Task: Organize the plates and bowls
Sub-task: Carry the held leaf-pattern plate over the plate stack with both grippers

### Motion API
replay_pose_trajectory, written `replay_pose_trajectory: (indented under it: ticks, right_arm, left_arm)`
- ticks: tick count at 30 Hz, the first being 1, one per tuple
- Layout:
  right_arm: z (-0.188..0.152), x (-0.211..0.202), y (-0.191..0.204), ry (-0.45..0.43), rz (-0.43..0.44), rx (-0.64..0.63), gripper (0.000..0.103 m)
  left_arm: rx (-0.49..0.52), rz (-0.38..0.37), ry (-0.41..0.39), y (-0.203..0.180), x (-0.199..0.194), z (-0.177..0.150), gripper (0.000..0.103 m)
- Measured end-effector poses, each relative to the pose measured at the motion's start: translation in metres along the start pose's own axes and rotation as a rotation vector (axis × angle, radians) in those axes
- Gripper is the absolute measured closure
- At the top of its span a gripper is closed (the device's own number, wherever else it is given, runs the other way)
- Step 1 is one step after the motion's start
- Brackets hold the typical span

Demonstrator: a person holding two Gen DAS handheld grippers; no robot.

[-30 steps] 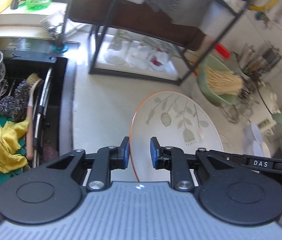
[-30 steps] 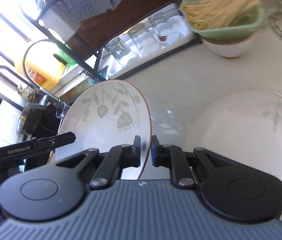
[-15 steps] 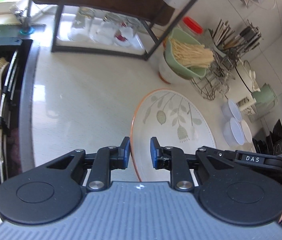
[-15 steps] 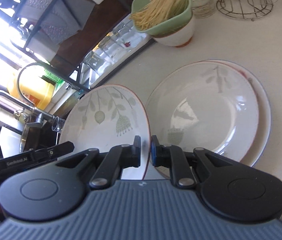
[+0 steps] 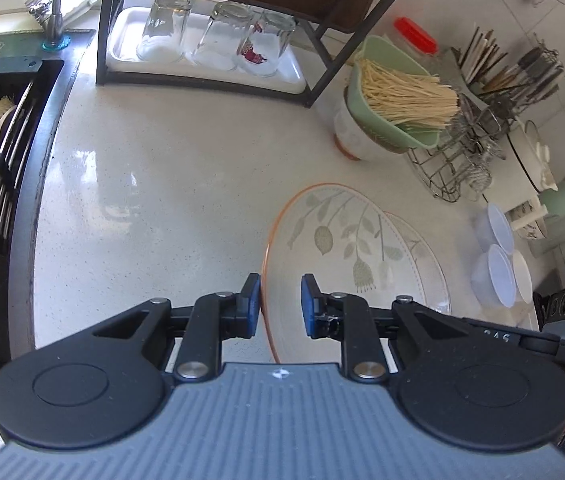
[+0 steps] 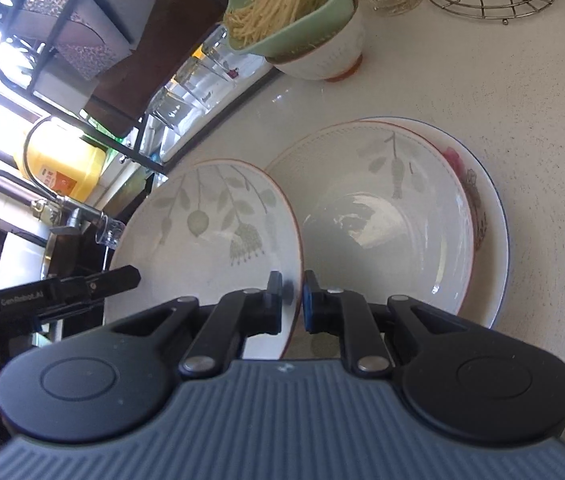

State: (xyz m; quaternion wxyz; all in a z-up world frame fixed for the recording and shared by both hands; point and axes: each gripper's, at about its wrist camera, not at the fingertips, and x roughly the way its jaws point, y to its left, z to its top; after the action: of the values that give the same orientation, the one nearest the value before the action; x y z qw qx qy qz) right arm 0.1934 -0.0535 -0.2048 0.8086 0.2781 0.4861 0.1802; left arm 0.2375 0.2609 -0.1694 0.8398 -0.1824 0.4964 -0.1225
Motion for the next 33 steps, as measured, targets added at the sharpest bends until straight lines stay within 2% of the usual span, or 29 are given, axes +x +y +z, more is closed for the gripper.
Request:
replay_pose_trajectory:
  ticks: [9, 16, 22, 33]
  right_arm:
    - [0.006, 0.003, -0.007, 0.018, 0.0, -0.019, 0.088]
    - [0.001, 0.006, -0.007, 0.009, -0.039, -0.058, 0.081]
    - [0.0, 0.007, -0.007, -0.023, -0.05, -0.082, 0.08]
    - [0.0, 0.003, 0.0, -0.108, -0.152, -0.19, 0.077]
  left_arm:
    - [0.0, 0.03, 0.015, -0.011, 0.009, 0.007, 0.079]
    - [0.047, 0.053, 0.029, -0.026, 0.014, 0.014, 0.079]
    - [0.059, 0.093, 0.036, -0.034, 0.017, 0.015, 0.079]
    - [0.077, 0.152, 0.074, -0.052, 0.033, 0.013, 0.079]
